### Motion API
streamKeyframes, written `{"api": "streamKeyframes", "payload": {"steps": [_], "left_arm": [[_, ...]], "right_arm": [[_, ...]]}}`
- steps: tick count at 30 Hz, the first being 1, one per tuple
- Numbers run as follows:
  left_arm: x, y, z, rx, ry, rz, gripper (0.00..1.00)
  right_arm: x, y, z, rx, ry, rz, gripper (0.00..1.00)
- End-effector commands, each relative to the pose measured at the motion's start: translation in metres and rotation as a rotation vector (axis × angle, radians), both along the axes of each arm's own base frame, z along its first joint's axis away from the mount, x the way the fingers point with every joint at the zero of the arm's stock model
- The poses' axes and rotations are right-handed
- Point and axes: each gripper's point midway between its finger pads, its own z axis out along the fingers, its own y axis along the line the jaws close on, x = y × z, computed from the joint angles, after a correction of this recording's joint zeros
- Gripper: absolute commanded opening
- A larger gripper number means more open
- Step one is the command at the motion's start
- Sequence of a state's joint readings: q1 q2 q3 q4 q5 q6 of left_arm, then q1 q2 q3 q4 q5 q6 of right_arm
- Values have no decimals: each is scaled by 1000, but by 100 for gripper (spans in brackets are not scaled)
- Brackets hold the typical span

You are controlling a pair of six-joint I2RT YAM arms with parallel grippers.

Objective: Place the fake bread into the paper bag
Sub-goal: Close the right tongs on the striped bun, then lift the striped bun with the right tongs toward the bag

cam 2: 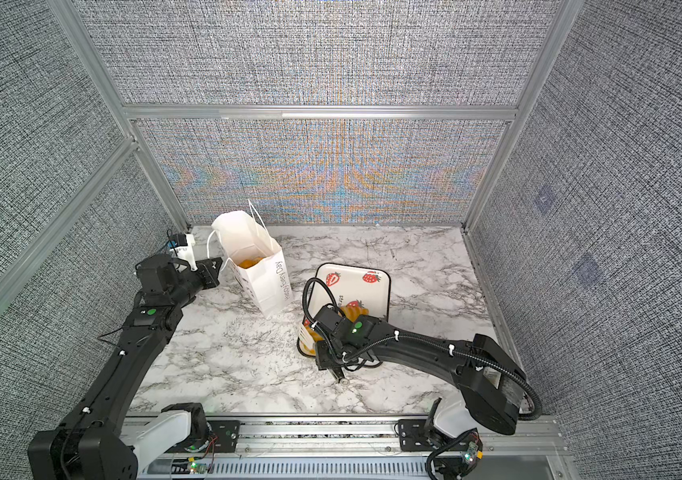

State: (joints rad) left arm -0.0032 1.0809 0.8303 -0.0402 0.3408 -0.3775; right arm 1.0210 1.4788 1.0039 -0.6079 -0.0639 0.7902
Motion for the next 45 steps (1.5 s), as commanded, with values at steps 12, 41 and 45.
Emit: {"api": "streamKeyframes", "payload": {"steps": [12,41,45], "left_arm": [[0,-1,0,1,2,-5,0],[0,-2,0,-1,0,-9,0],[0,-3,-1,-1,3,-12,0]], "right_arm": [[5,-7,14,-8,-49,-22,37],[62,-35,104,77,-299,-159,36],[69,-36,117,107,-341,-175,36]]}}
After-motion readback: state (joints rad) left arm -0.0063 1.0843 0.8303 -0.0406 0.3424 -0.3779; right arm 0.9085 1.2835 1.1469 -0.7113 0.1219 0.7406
